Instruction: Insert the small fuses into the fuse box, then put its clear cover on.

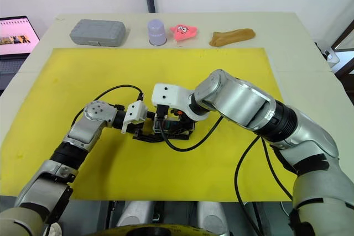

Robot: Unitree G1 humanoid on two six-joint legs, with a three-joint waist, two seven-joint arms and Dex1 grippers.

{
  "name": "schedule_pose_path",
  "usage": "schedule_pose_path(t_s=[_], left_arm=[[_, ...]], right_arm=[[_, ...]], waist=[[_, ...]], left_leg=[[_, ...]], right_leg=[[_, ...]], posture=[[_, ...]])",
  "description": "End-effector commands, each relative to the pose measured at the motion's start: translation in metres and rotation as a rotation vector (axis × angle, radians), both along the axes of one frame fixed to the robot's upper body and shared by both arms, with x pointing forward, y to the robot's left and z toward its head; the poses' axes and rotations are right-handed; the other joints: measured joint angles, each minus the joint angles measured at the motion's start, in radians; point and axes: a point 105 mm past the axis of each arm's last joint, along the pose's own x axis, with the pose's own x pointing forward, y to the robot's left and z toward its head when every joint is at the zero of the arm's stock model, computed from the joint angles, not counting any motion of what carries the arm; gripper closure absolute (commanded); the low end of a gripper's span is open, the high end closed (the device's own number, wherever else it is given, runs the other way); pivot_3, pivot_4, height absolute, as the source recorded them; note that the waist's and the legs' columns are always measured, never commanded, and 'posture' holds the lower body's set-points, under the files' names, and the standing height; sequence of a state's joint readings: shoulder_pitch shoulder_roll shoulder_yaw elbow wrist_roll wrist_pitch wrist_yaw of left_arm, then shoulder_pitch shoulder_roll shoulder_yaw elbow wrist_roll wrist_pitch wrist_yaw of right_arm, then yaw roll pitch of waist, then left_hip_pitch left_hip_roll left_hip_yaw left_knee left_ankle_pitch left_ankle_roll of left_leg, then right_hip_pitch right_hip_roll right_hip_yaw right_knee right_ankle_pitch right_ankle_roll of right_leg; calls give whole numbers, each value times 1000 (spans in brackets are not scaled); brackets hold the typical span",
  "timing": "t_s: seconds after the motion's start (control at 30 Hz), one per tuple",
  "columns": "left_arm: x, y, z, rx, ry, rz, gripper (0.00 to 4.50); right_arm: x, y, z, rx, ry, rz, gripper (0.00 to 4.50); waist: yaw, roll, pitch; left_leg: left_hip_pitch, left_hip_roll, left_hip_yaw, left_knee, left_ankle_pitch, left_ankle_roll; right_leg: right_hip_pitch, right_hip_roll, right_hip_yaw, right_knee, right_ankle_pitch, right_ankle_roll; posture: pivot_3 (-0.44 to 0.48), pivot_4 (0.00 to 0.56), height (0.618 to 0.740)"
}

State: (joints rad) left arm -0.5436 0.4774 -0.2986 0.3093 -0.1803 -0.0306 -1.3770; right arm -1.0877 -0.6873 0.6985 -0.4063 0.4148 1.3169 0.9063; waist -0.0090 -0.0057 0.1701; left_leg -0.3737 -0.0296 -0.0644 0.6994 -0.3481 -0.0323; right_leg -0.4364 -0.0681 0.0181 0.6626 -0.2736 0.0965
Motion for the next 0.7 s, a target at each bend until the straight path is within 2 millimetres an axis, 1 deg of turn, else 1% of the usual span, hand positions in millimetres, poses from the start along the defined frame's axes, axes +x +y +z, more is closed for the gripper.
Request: schedule_pose_path(t_s=[0.03, 0.2, 0.4, 0.47, 0.5, 0.57, 0.67, 0.7], left_arm=[[-3, -6, -7, 21, 7, -20, 1953], [-3, -6, -7, 20, 8, -19, 1953], [-4, -5, -8, 21, 7, -13, 1953], [-4, -4, -8, 22, 6, -12, 1953], [-4, -4, -9, 25, 5, -11, 1953], [-4, -3, -10, 27, 3, -9, 1953], [-3, -4, -10, 23, 1, -3, 1953], [-3, -4, -10, 23, 0, -3, 1953]], right_arm=[[1, 0, 9, 12, -37, 13, 1062], [-12, 0, 19, 48, -13, 60, 1062], [-14, -8, 56, 180, -15, 55, 1062], [-15, -10, 64, 217, -13, 50, 1062], [-16, -14, 68, 263, -17, 53, 1062], [-15, -22, 67, 324, -67, 65, 1062], [-12, -24, 59, 441, -105, 65, 1964], [-13, -25, 54, 456, -116, 79, 2461]], waist=[[0, 0, 0], [1, 0, 0], [1, 0, 0], [2, 0, 0], [2, 0, 0], [7, -1, 0], [9, -2, -1], [9, -2, -1]], left_leg=[[0, 0, 0, 0, 0, 0], [0, 0, 0, 0, 0, 0], [0, 0, 0, 0, 0, 0], [0, 0, 0, 0, 0, 1], [0, 0, 0, 0, -1, 1], [0, 0, -1, 0, -2, 4], [0, 0, -1, 0, -4, 6], [0, 0, -1, 0, -3, 6]], right_leg=[[0, 0, 0, 0, 0, 0], [0, 0, 0, 0, 0, 0], [0, 0, 0, 0, 0, 0], [0, 0, 0, 0, 0, 0], [0, 0, 0, 0, 0, 0], [1, -1, 0, 0, 0, 0], [2, 0, -2, -2, 0, 0], [2, 0, -1, -2, 0, 0]], posture=[[0, 150, 740], [0, 150, 740], [0, 150, 740], [0, 150, 740], [0, 150, 740], [0, 150, 740], [0, 150, 740], [0, 150, 740]])
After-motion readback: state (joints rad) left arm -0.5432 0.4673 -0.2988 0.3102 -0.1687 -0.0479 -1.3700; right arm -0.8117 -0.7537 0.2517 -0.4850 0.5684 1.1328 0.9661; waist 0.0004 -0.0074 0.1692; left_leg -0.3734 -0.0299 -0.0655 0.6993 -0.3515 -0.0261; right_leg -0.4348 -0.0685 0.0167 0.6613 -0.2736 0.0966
